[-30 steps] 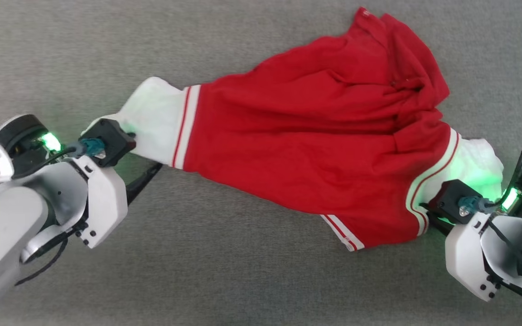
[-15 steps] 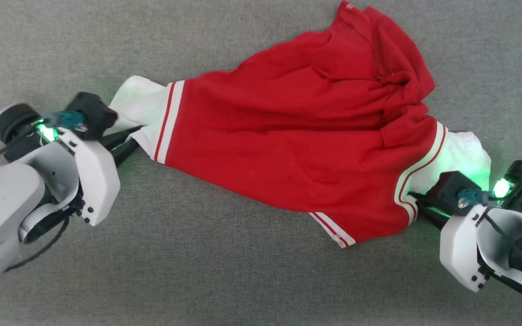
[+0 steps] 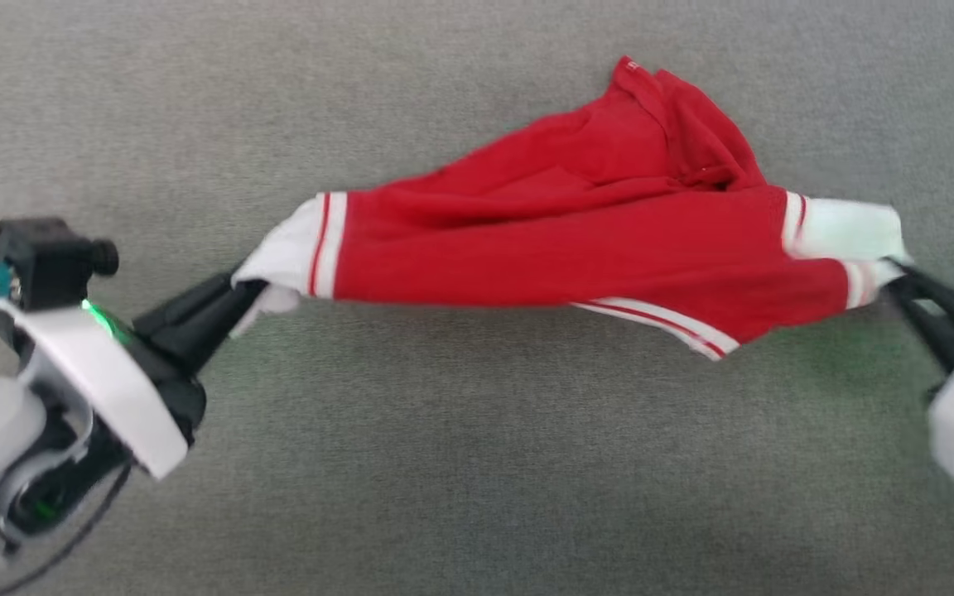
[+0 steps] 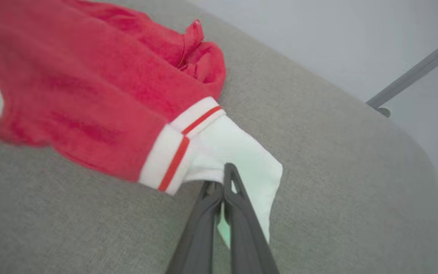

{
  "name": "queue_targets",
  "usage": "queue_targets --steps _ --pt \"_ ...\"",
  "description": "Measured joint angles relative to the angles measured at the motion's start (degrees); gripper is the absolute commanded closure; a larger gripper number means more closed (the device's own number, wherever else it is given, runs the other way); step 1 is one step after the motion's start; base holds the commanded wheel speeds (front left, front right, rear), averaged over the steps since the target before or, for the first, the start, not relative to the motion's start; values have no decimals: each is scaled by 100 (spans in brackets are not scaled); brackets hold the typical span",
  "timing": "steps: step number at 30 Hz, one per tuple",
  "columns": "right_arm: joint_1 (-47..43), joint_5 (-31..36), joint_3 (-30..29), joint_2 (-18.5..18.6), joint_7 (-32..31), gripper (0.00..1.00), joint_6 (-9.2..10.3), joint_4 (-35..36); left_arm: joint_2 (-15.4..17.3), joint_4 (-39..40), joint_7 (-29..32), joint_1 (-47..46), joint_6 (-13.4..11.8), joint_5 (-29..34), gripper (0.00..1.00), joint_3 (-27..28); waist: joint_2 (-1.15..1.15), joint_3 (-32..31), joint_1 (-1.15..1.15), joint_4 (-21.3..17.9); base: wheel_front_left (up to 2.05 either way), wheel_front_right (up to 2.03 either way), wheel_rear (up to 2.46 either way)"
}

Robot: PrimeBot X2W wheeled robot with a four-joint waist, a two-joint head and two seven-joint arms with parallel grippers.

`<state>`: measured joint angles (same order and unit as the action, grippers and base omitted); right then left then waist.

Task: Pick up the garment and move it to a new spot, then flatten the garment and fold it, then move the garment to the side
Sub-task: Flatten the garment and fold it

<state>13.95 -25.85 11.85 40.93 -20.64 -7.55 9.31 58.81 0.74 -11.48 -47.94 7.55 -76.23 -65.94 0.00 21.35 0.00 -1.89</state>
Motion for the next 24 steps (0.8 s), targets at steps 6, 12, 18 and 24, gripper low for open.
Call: queue_targets --steps 6,12,18,24 --pt "-784 13 -1212 -290 -19 100 -1 628 211 579 -271 455 0 -241 100 165 0 -27 0 160 0 0 0" --pt "-181 -219 -1537 -695 11 100 1 425 -312 453 -278 219 0 -511 100 386 0 148 0 222 0 0 0" --pt "1663 -409 -1222 -1193 -8 100 4 -644 -1125 -743 99 -857 -1 -1077 100 804 0 454 0 198 0 0 0" --pt "3997 -733 -1230 -1864 221 100 4 -2119 -1964 -2664 370 -2468 -1 -1399 100 1399 0 837 0 126 0 0 0"
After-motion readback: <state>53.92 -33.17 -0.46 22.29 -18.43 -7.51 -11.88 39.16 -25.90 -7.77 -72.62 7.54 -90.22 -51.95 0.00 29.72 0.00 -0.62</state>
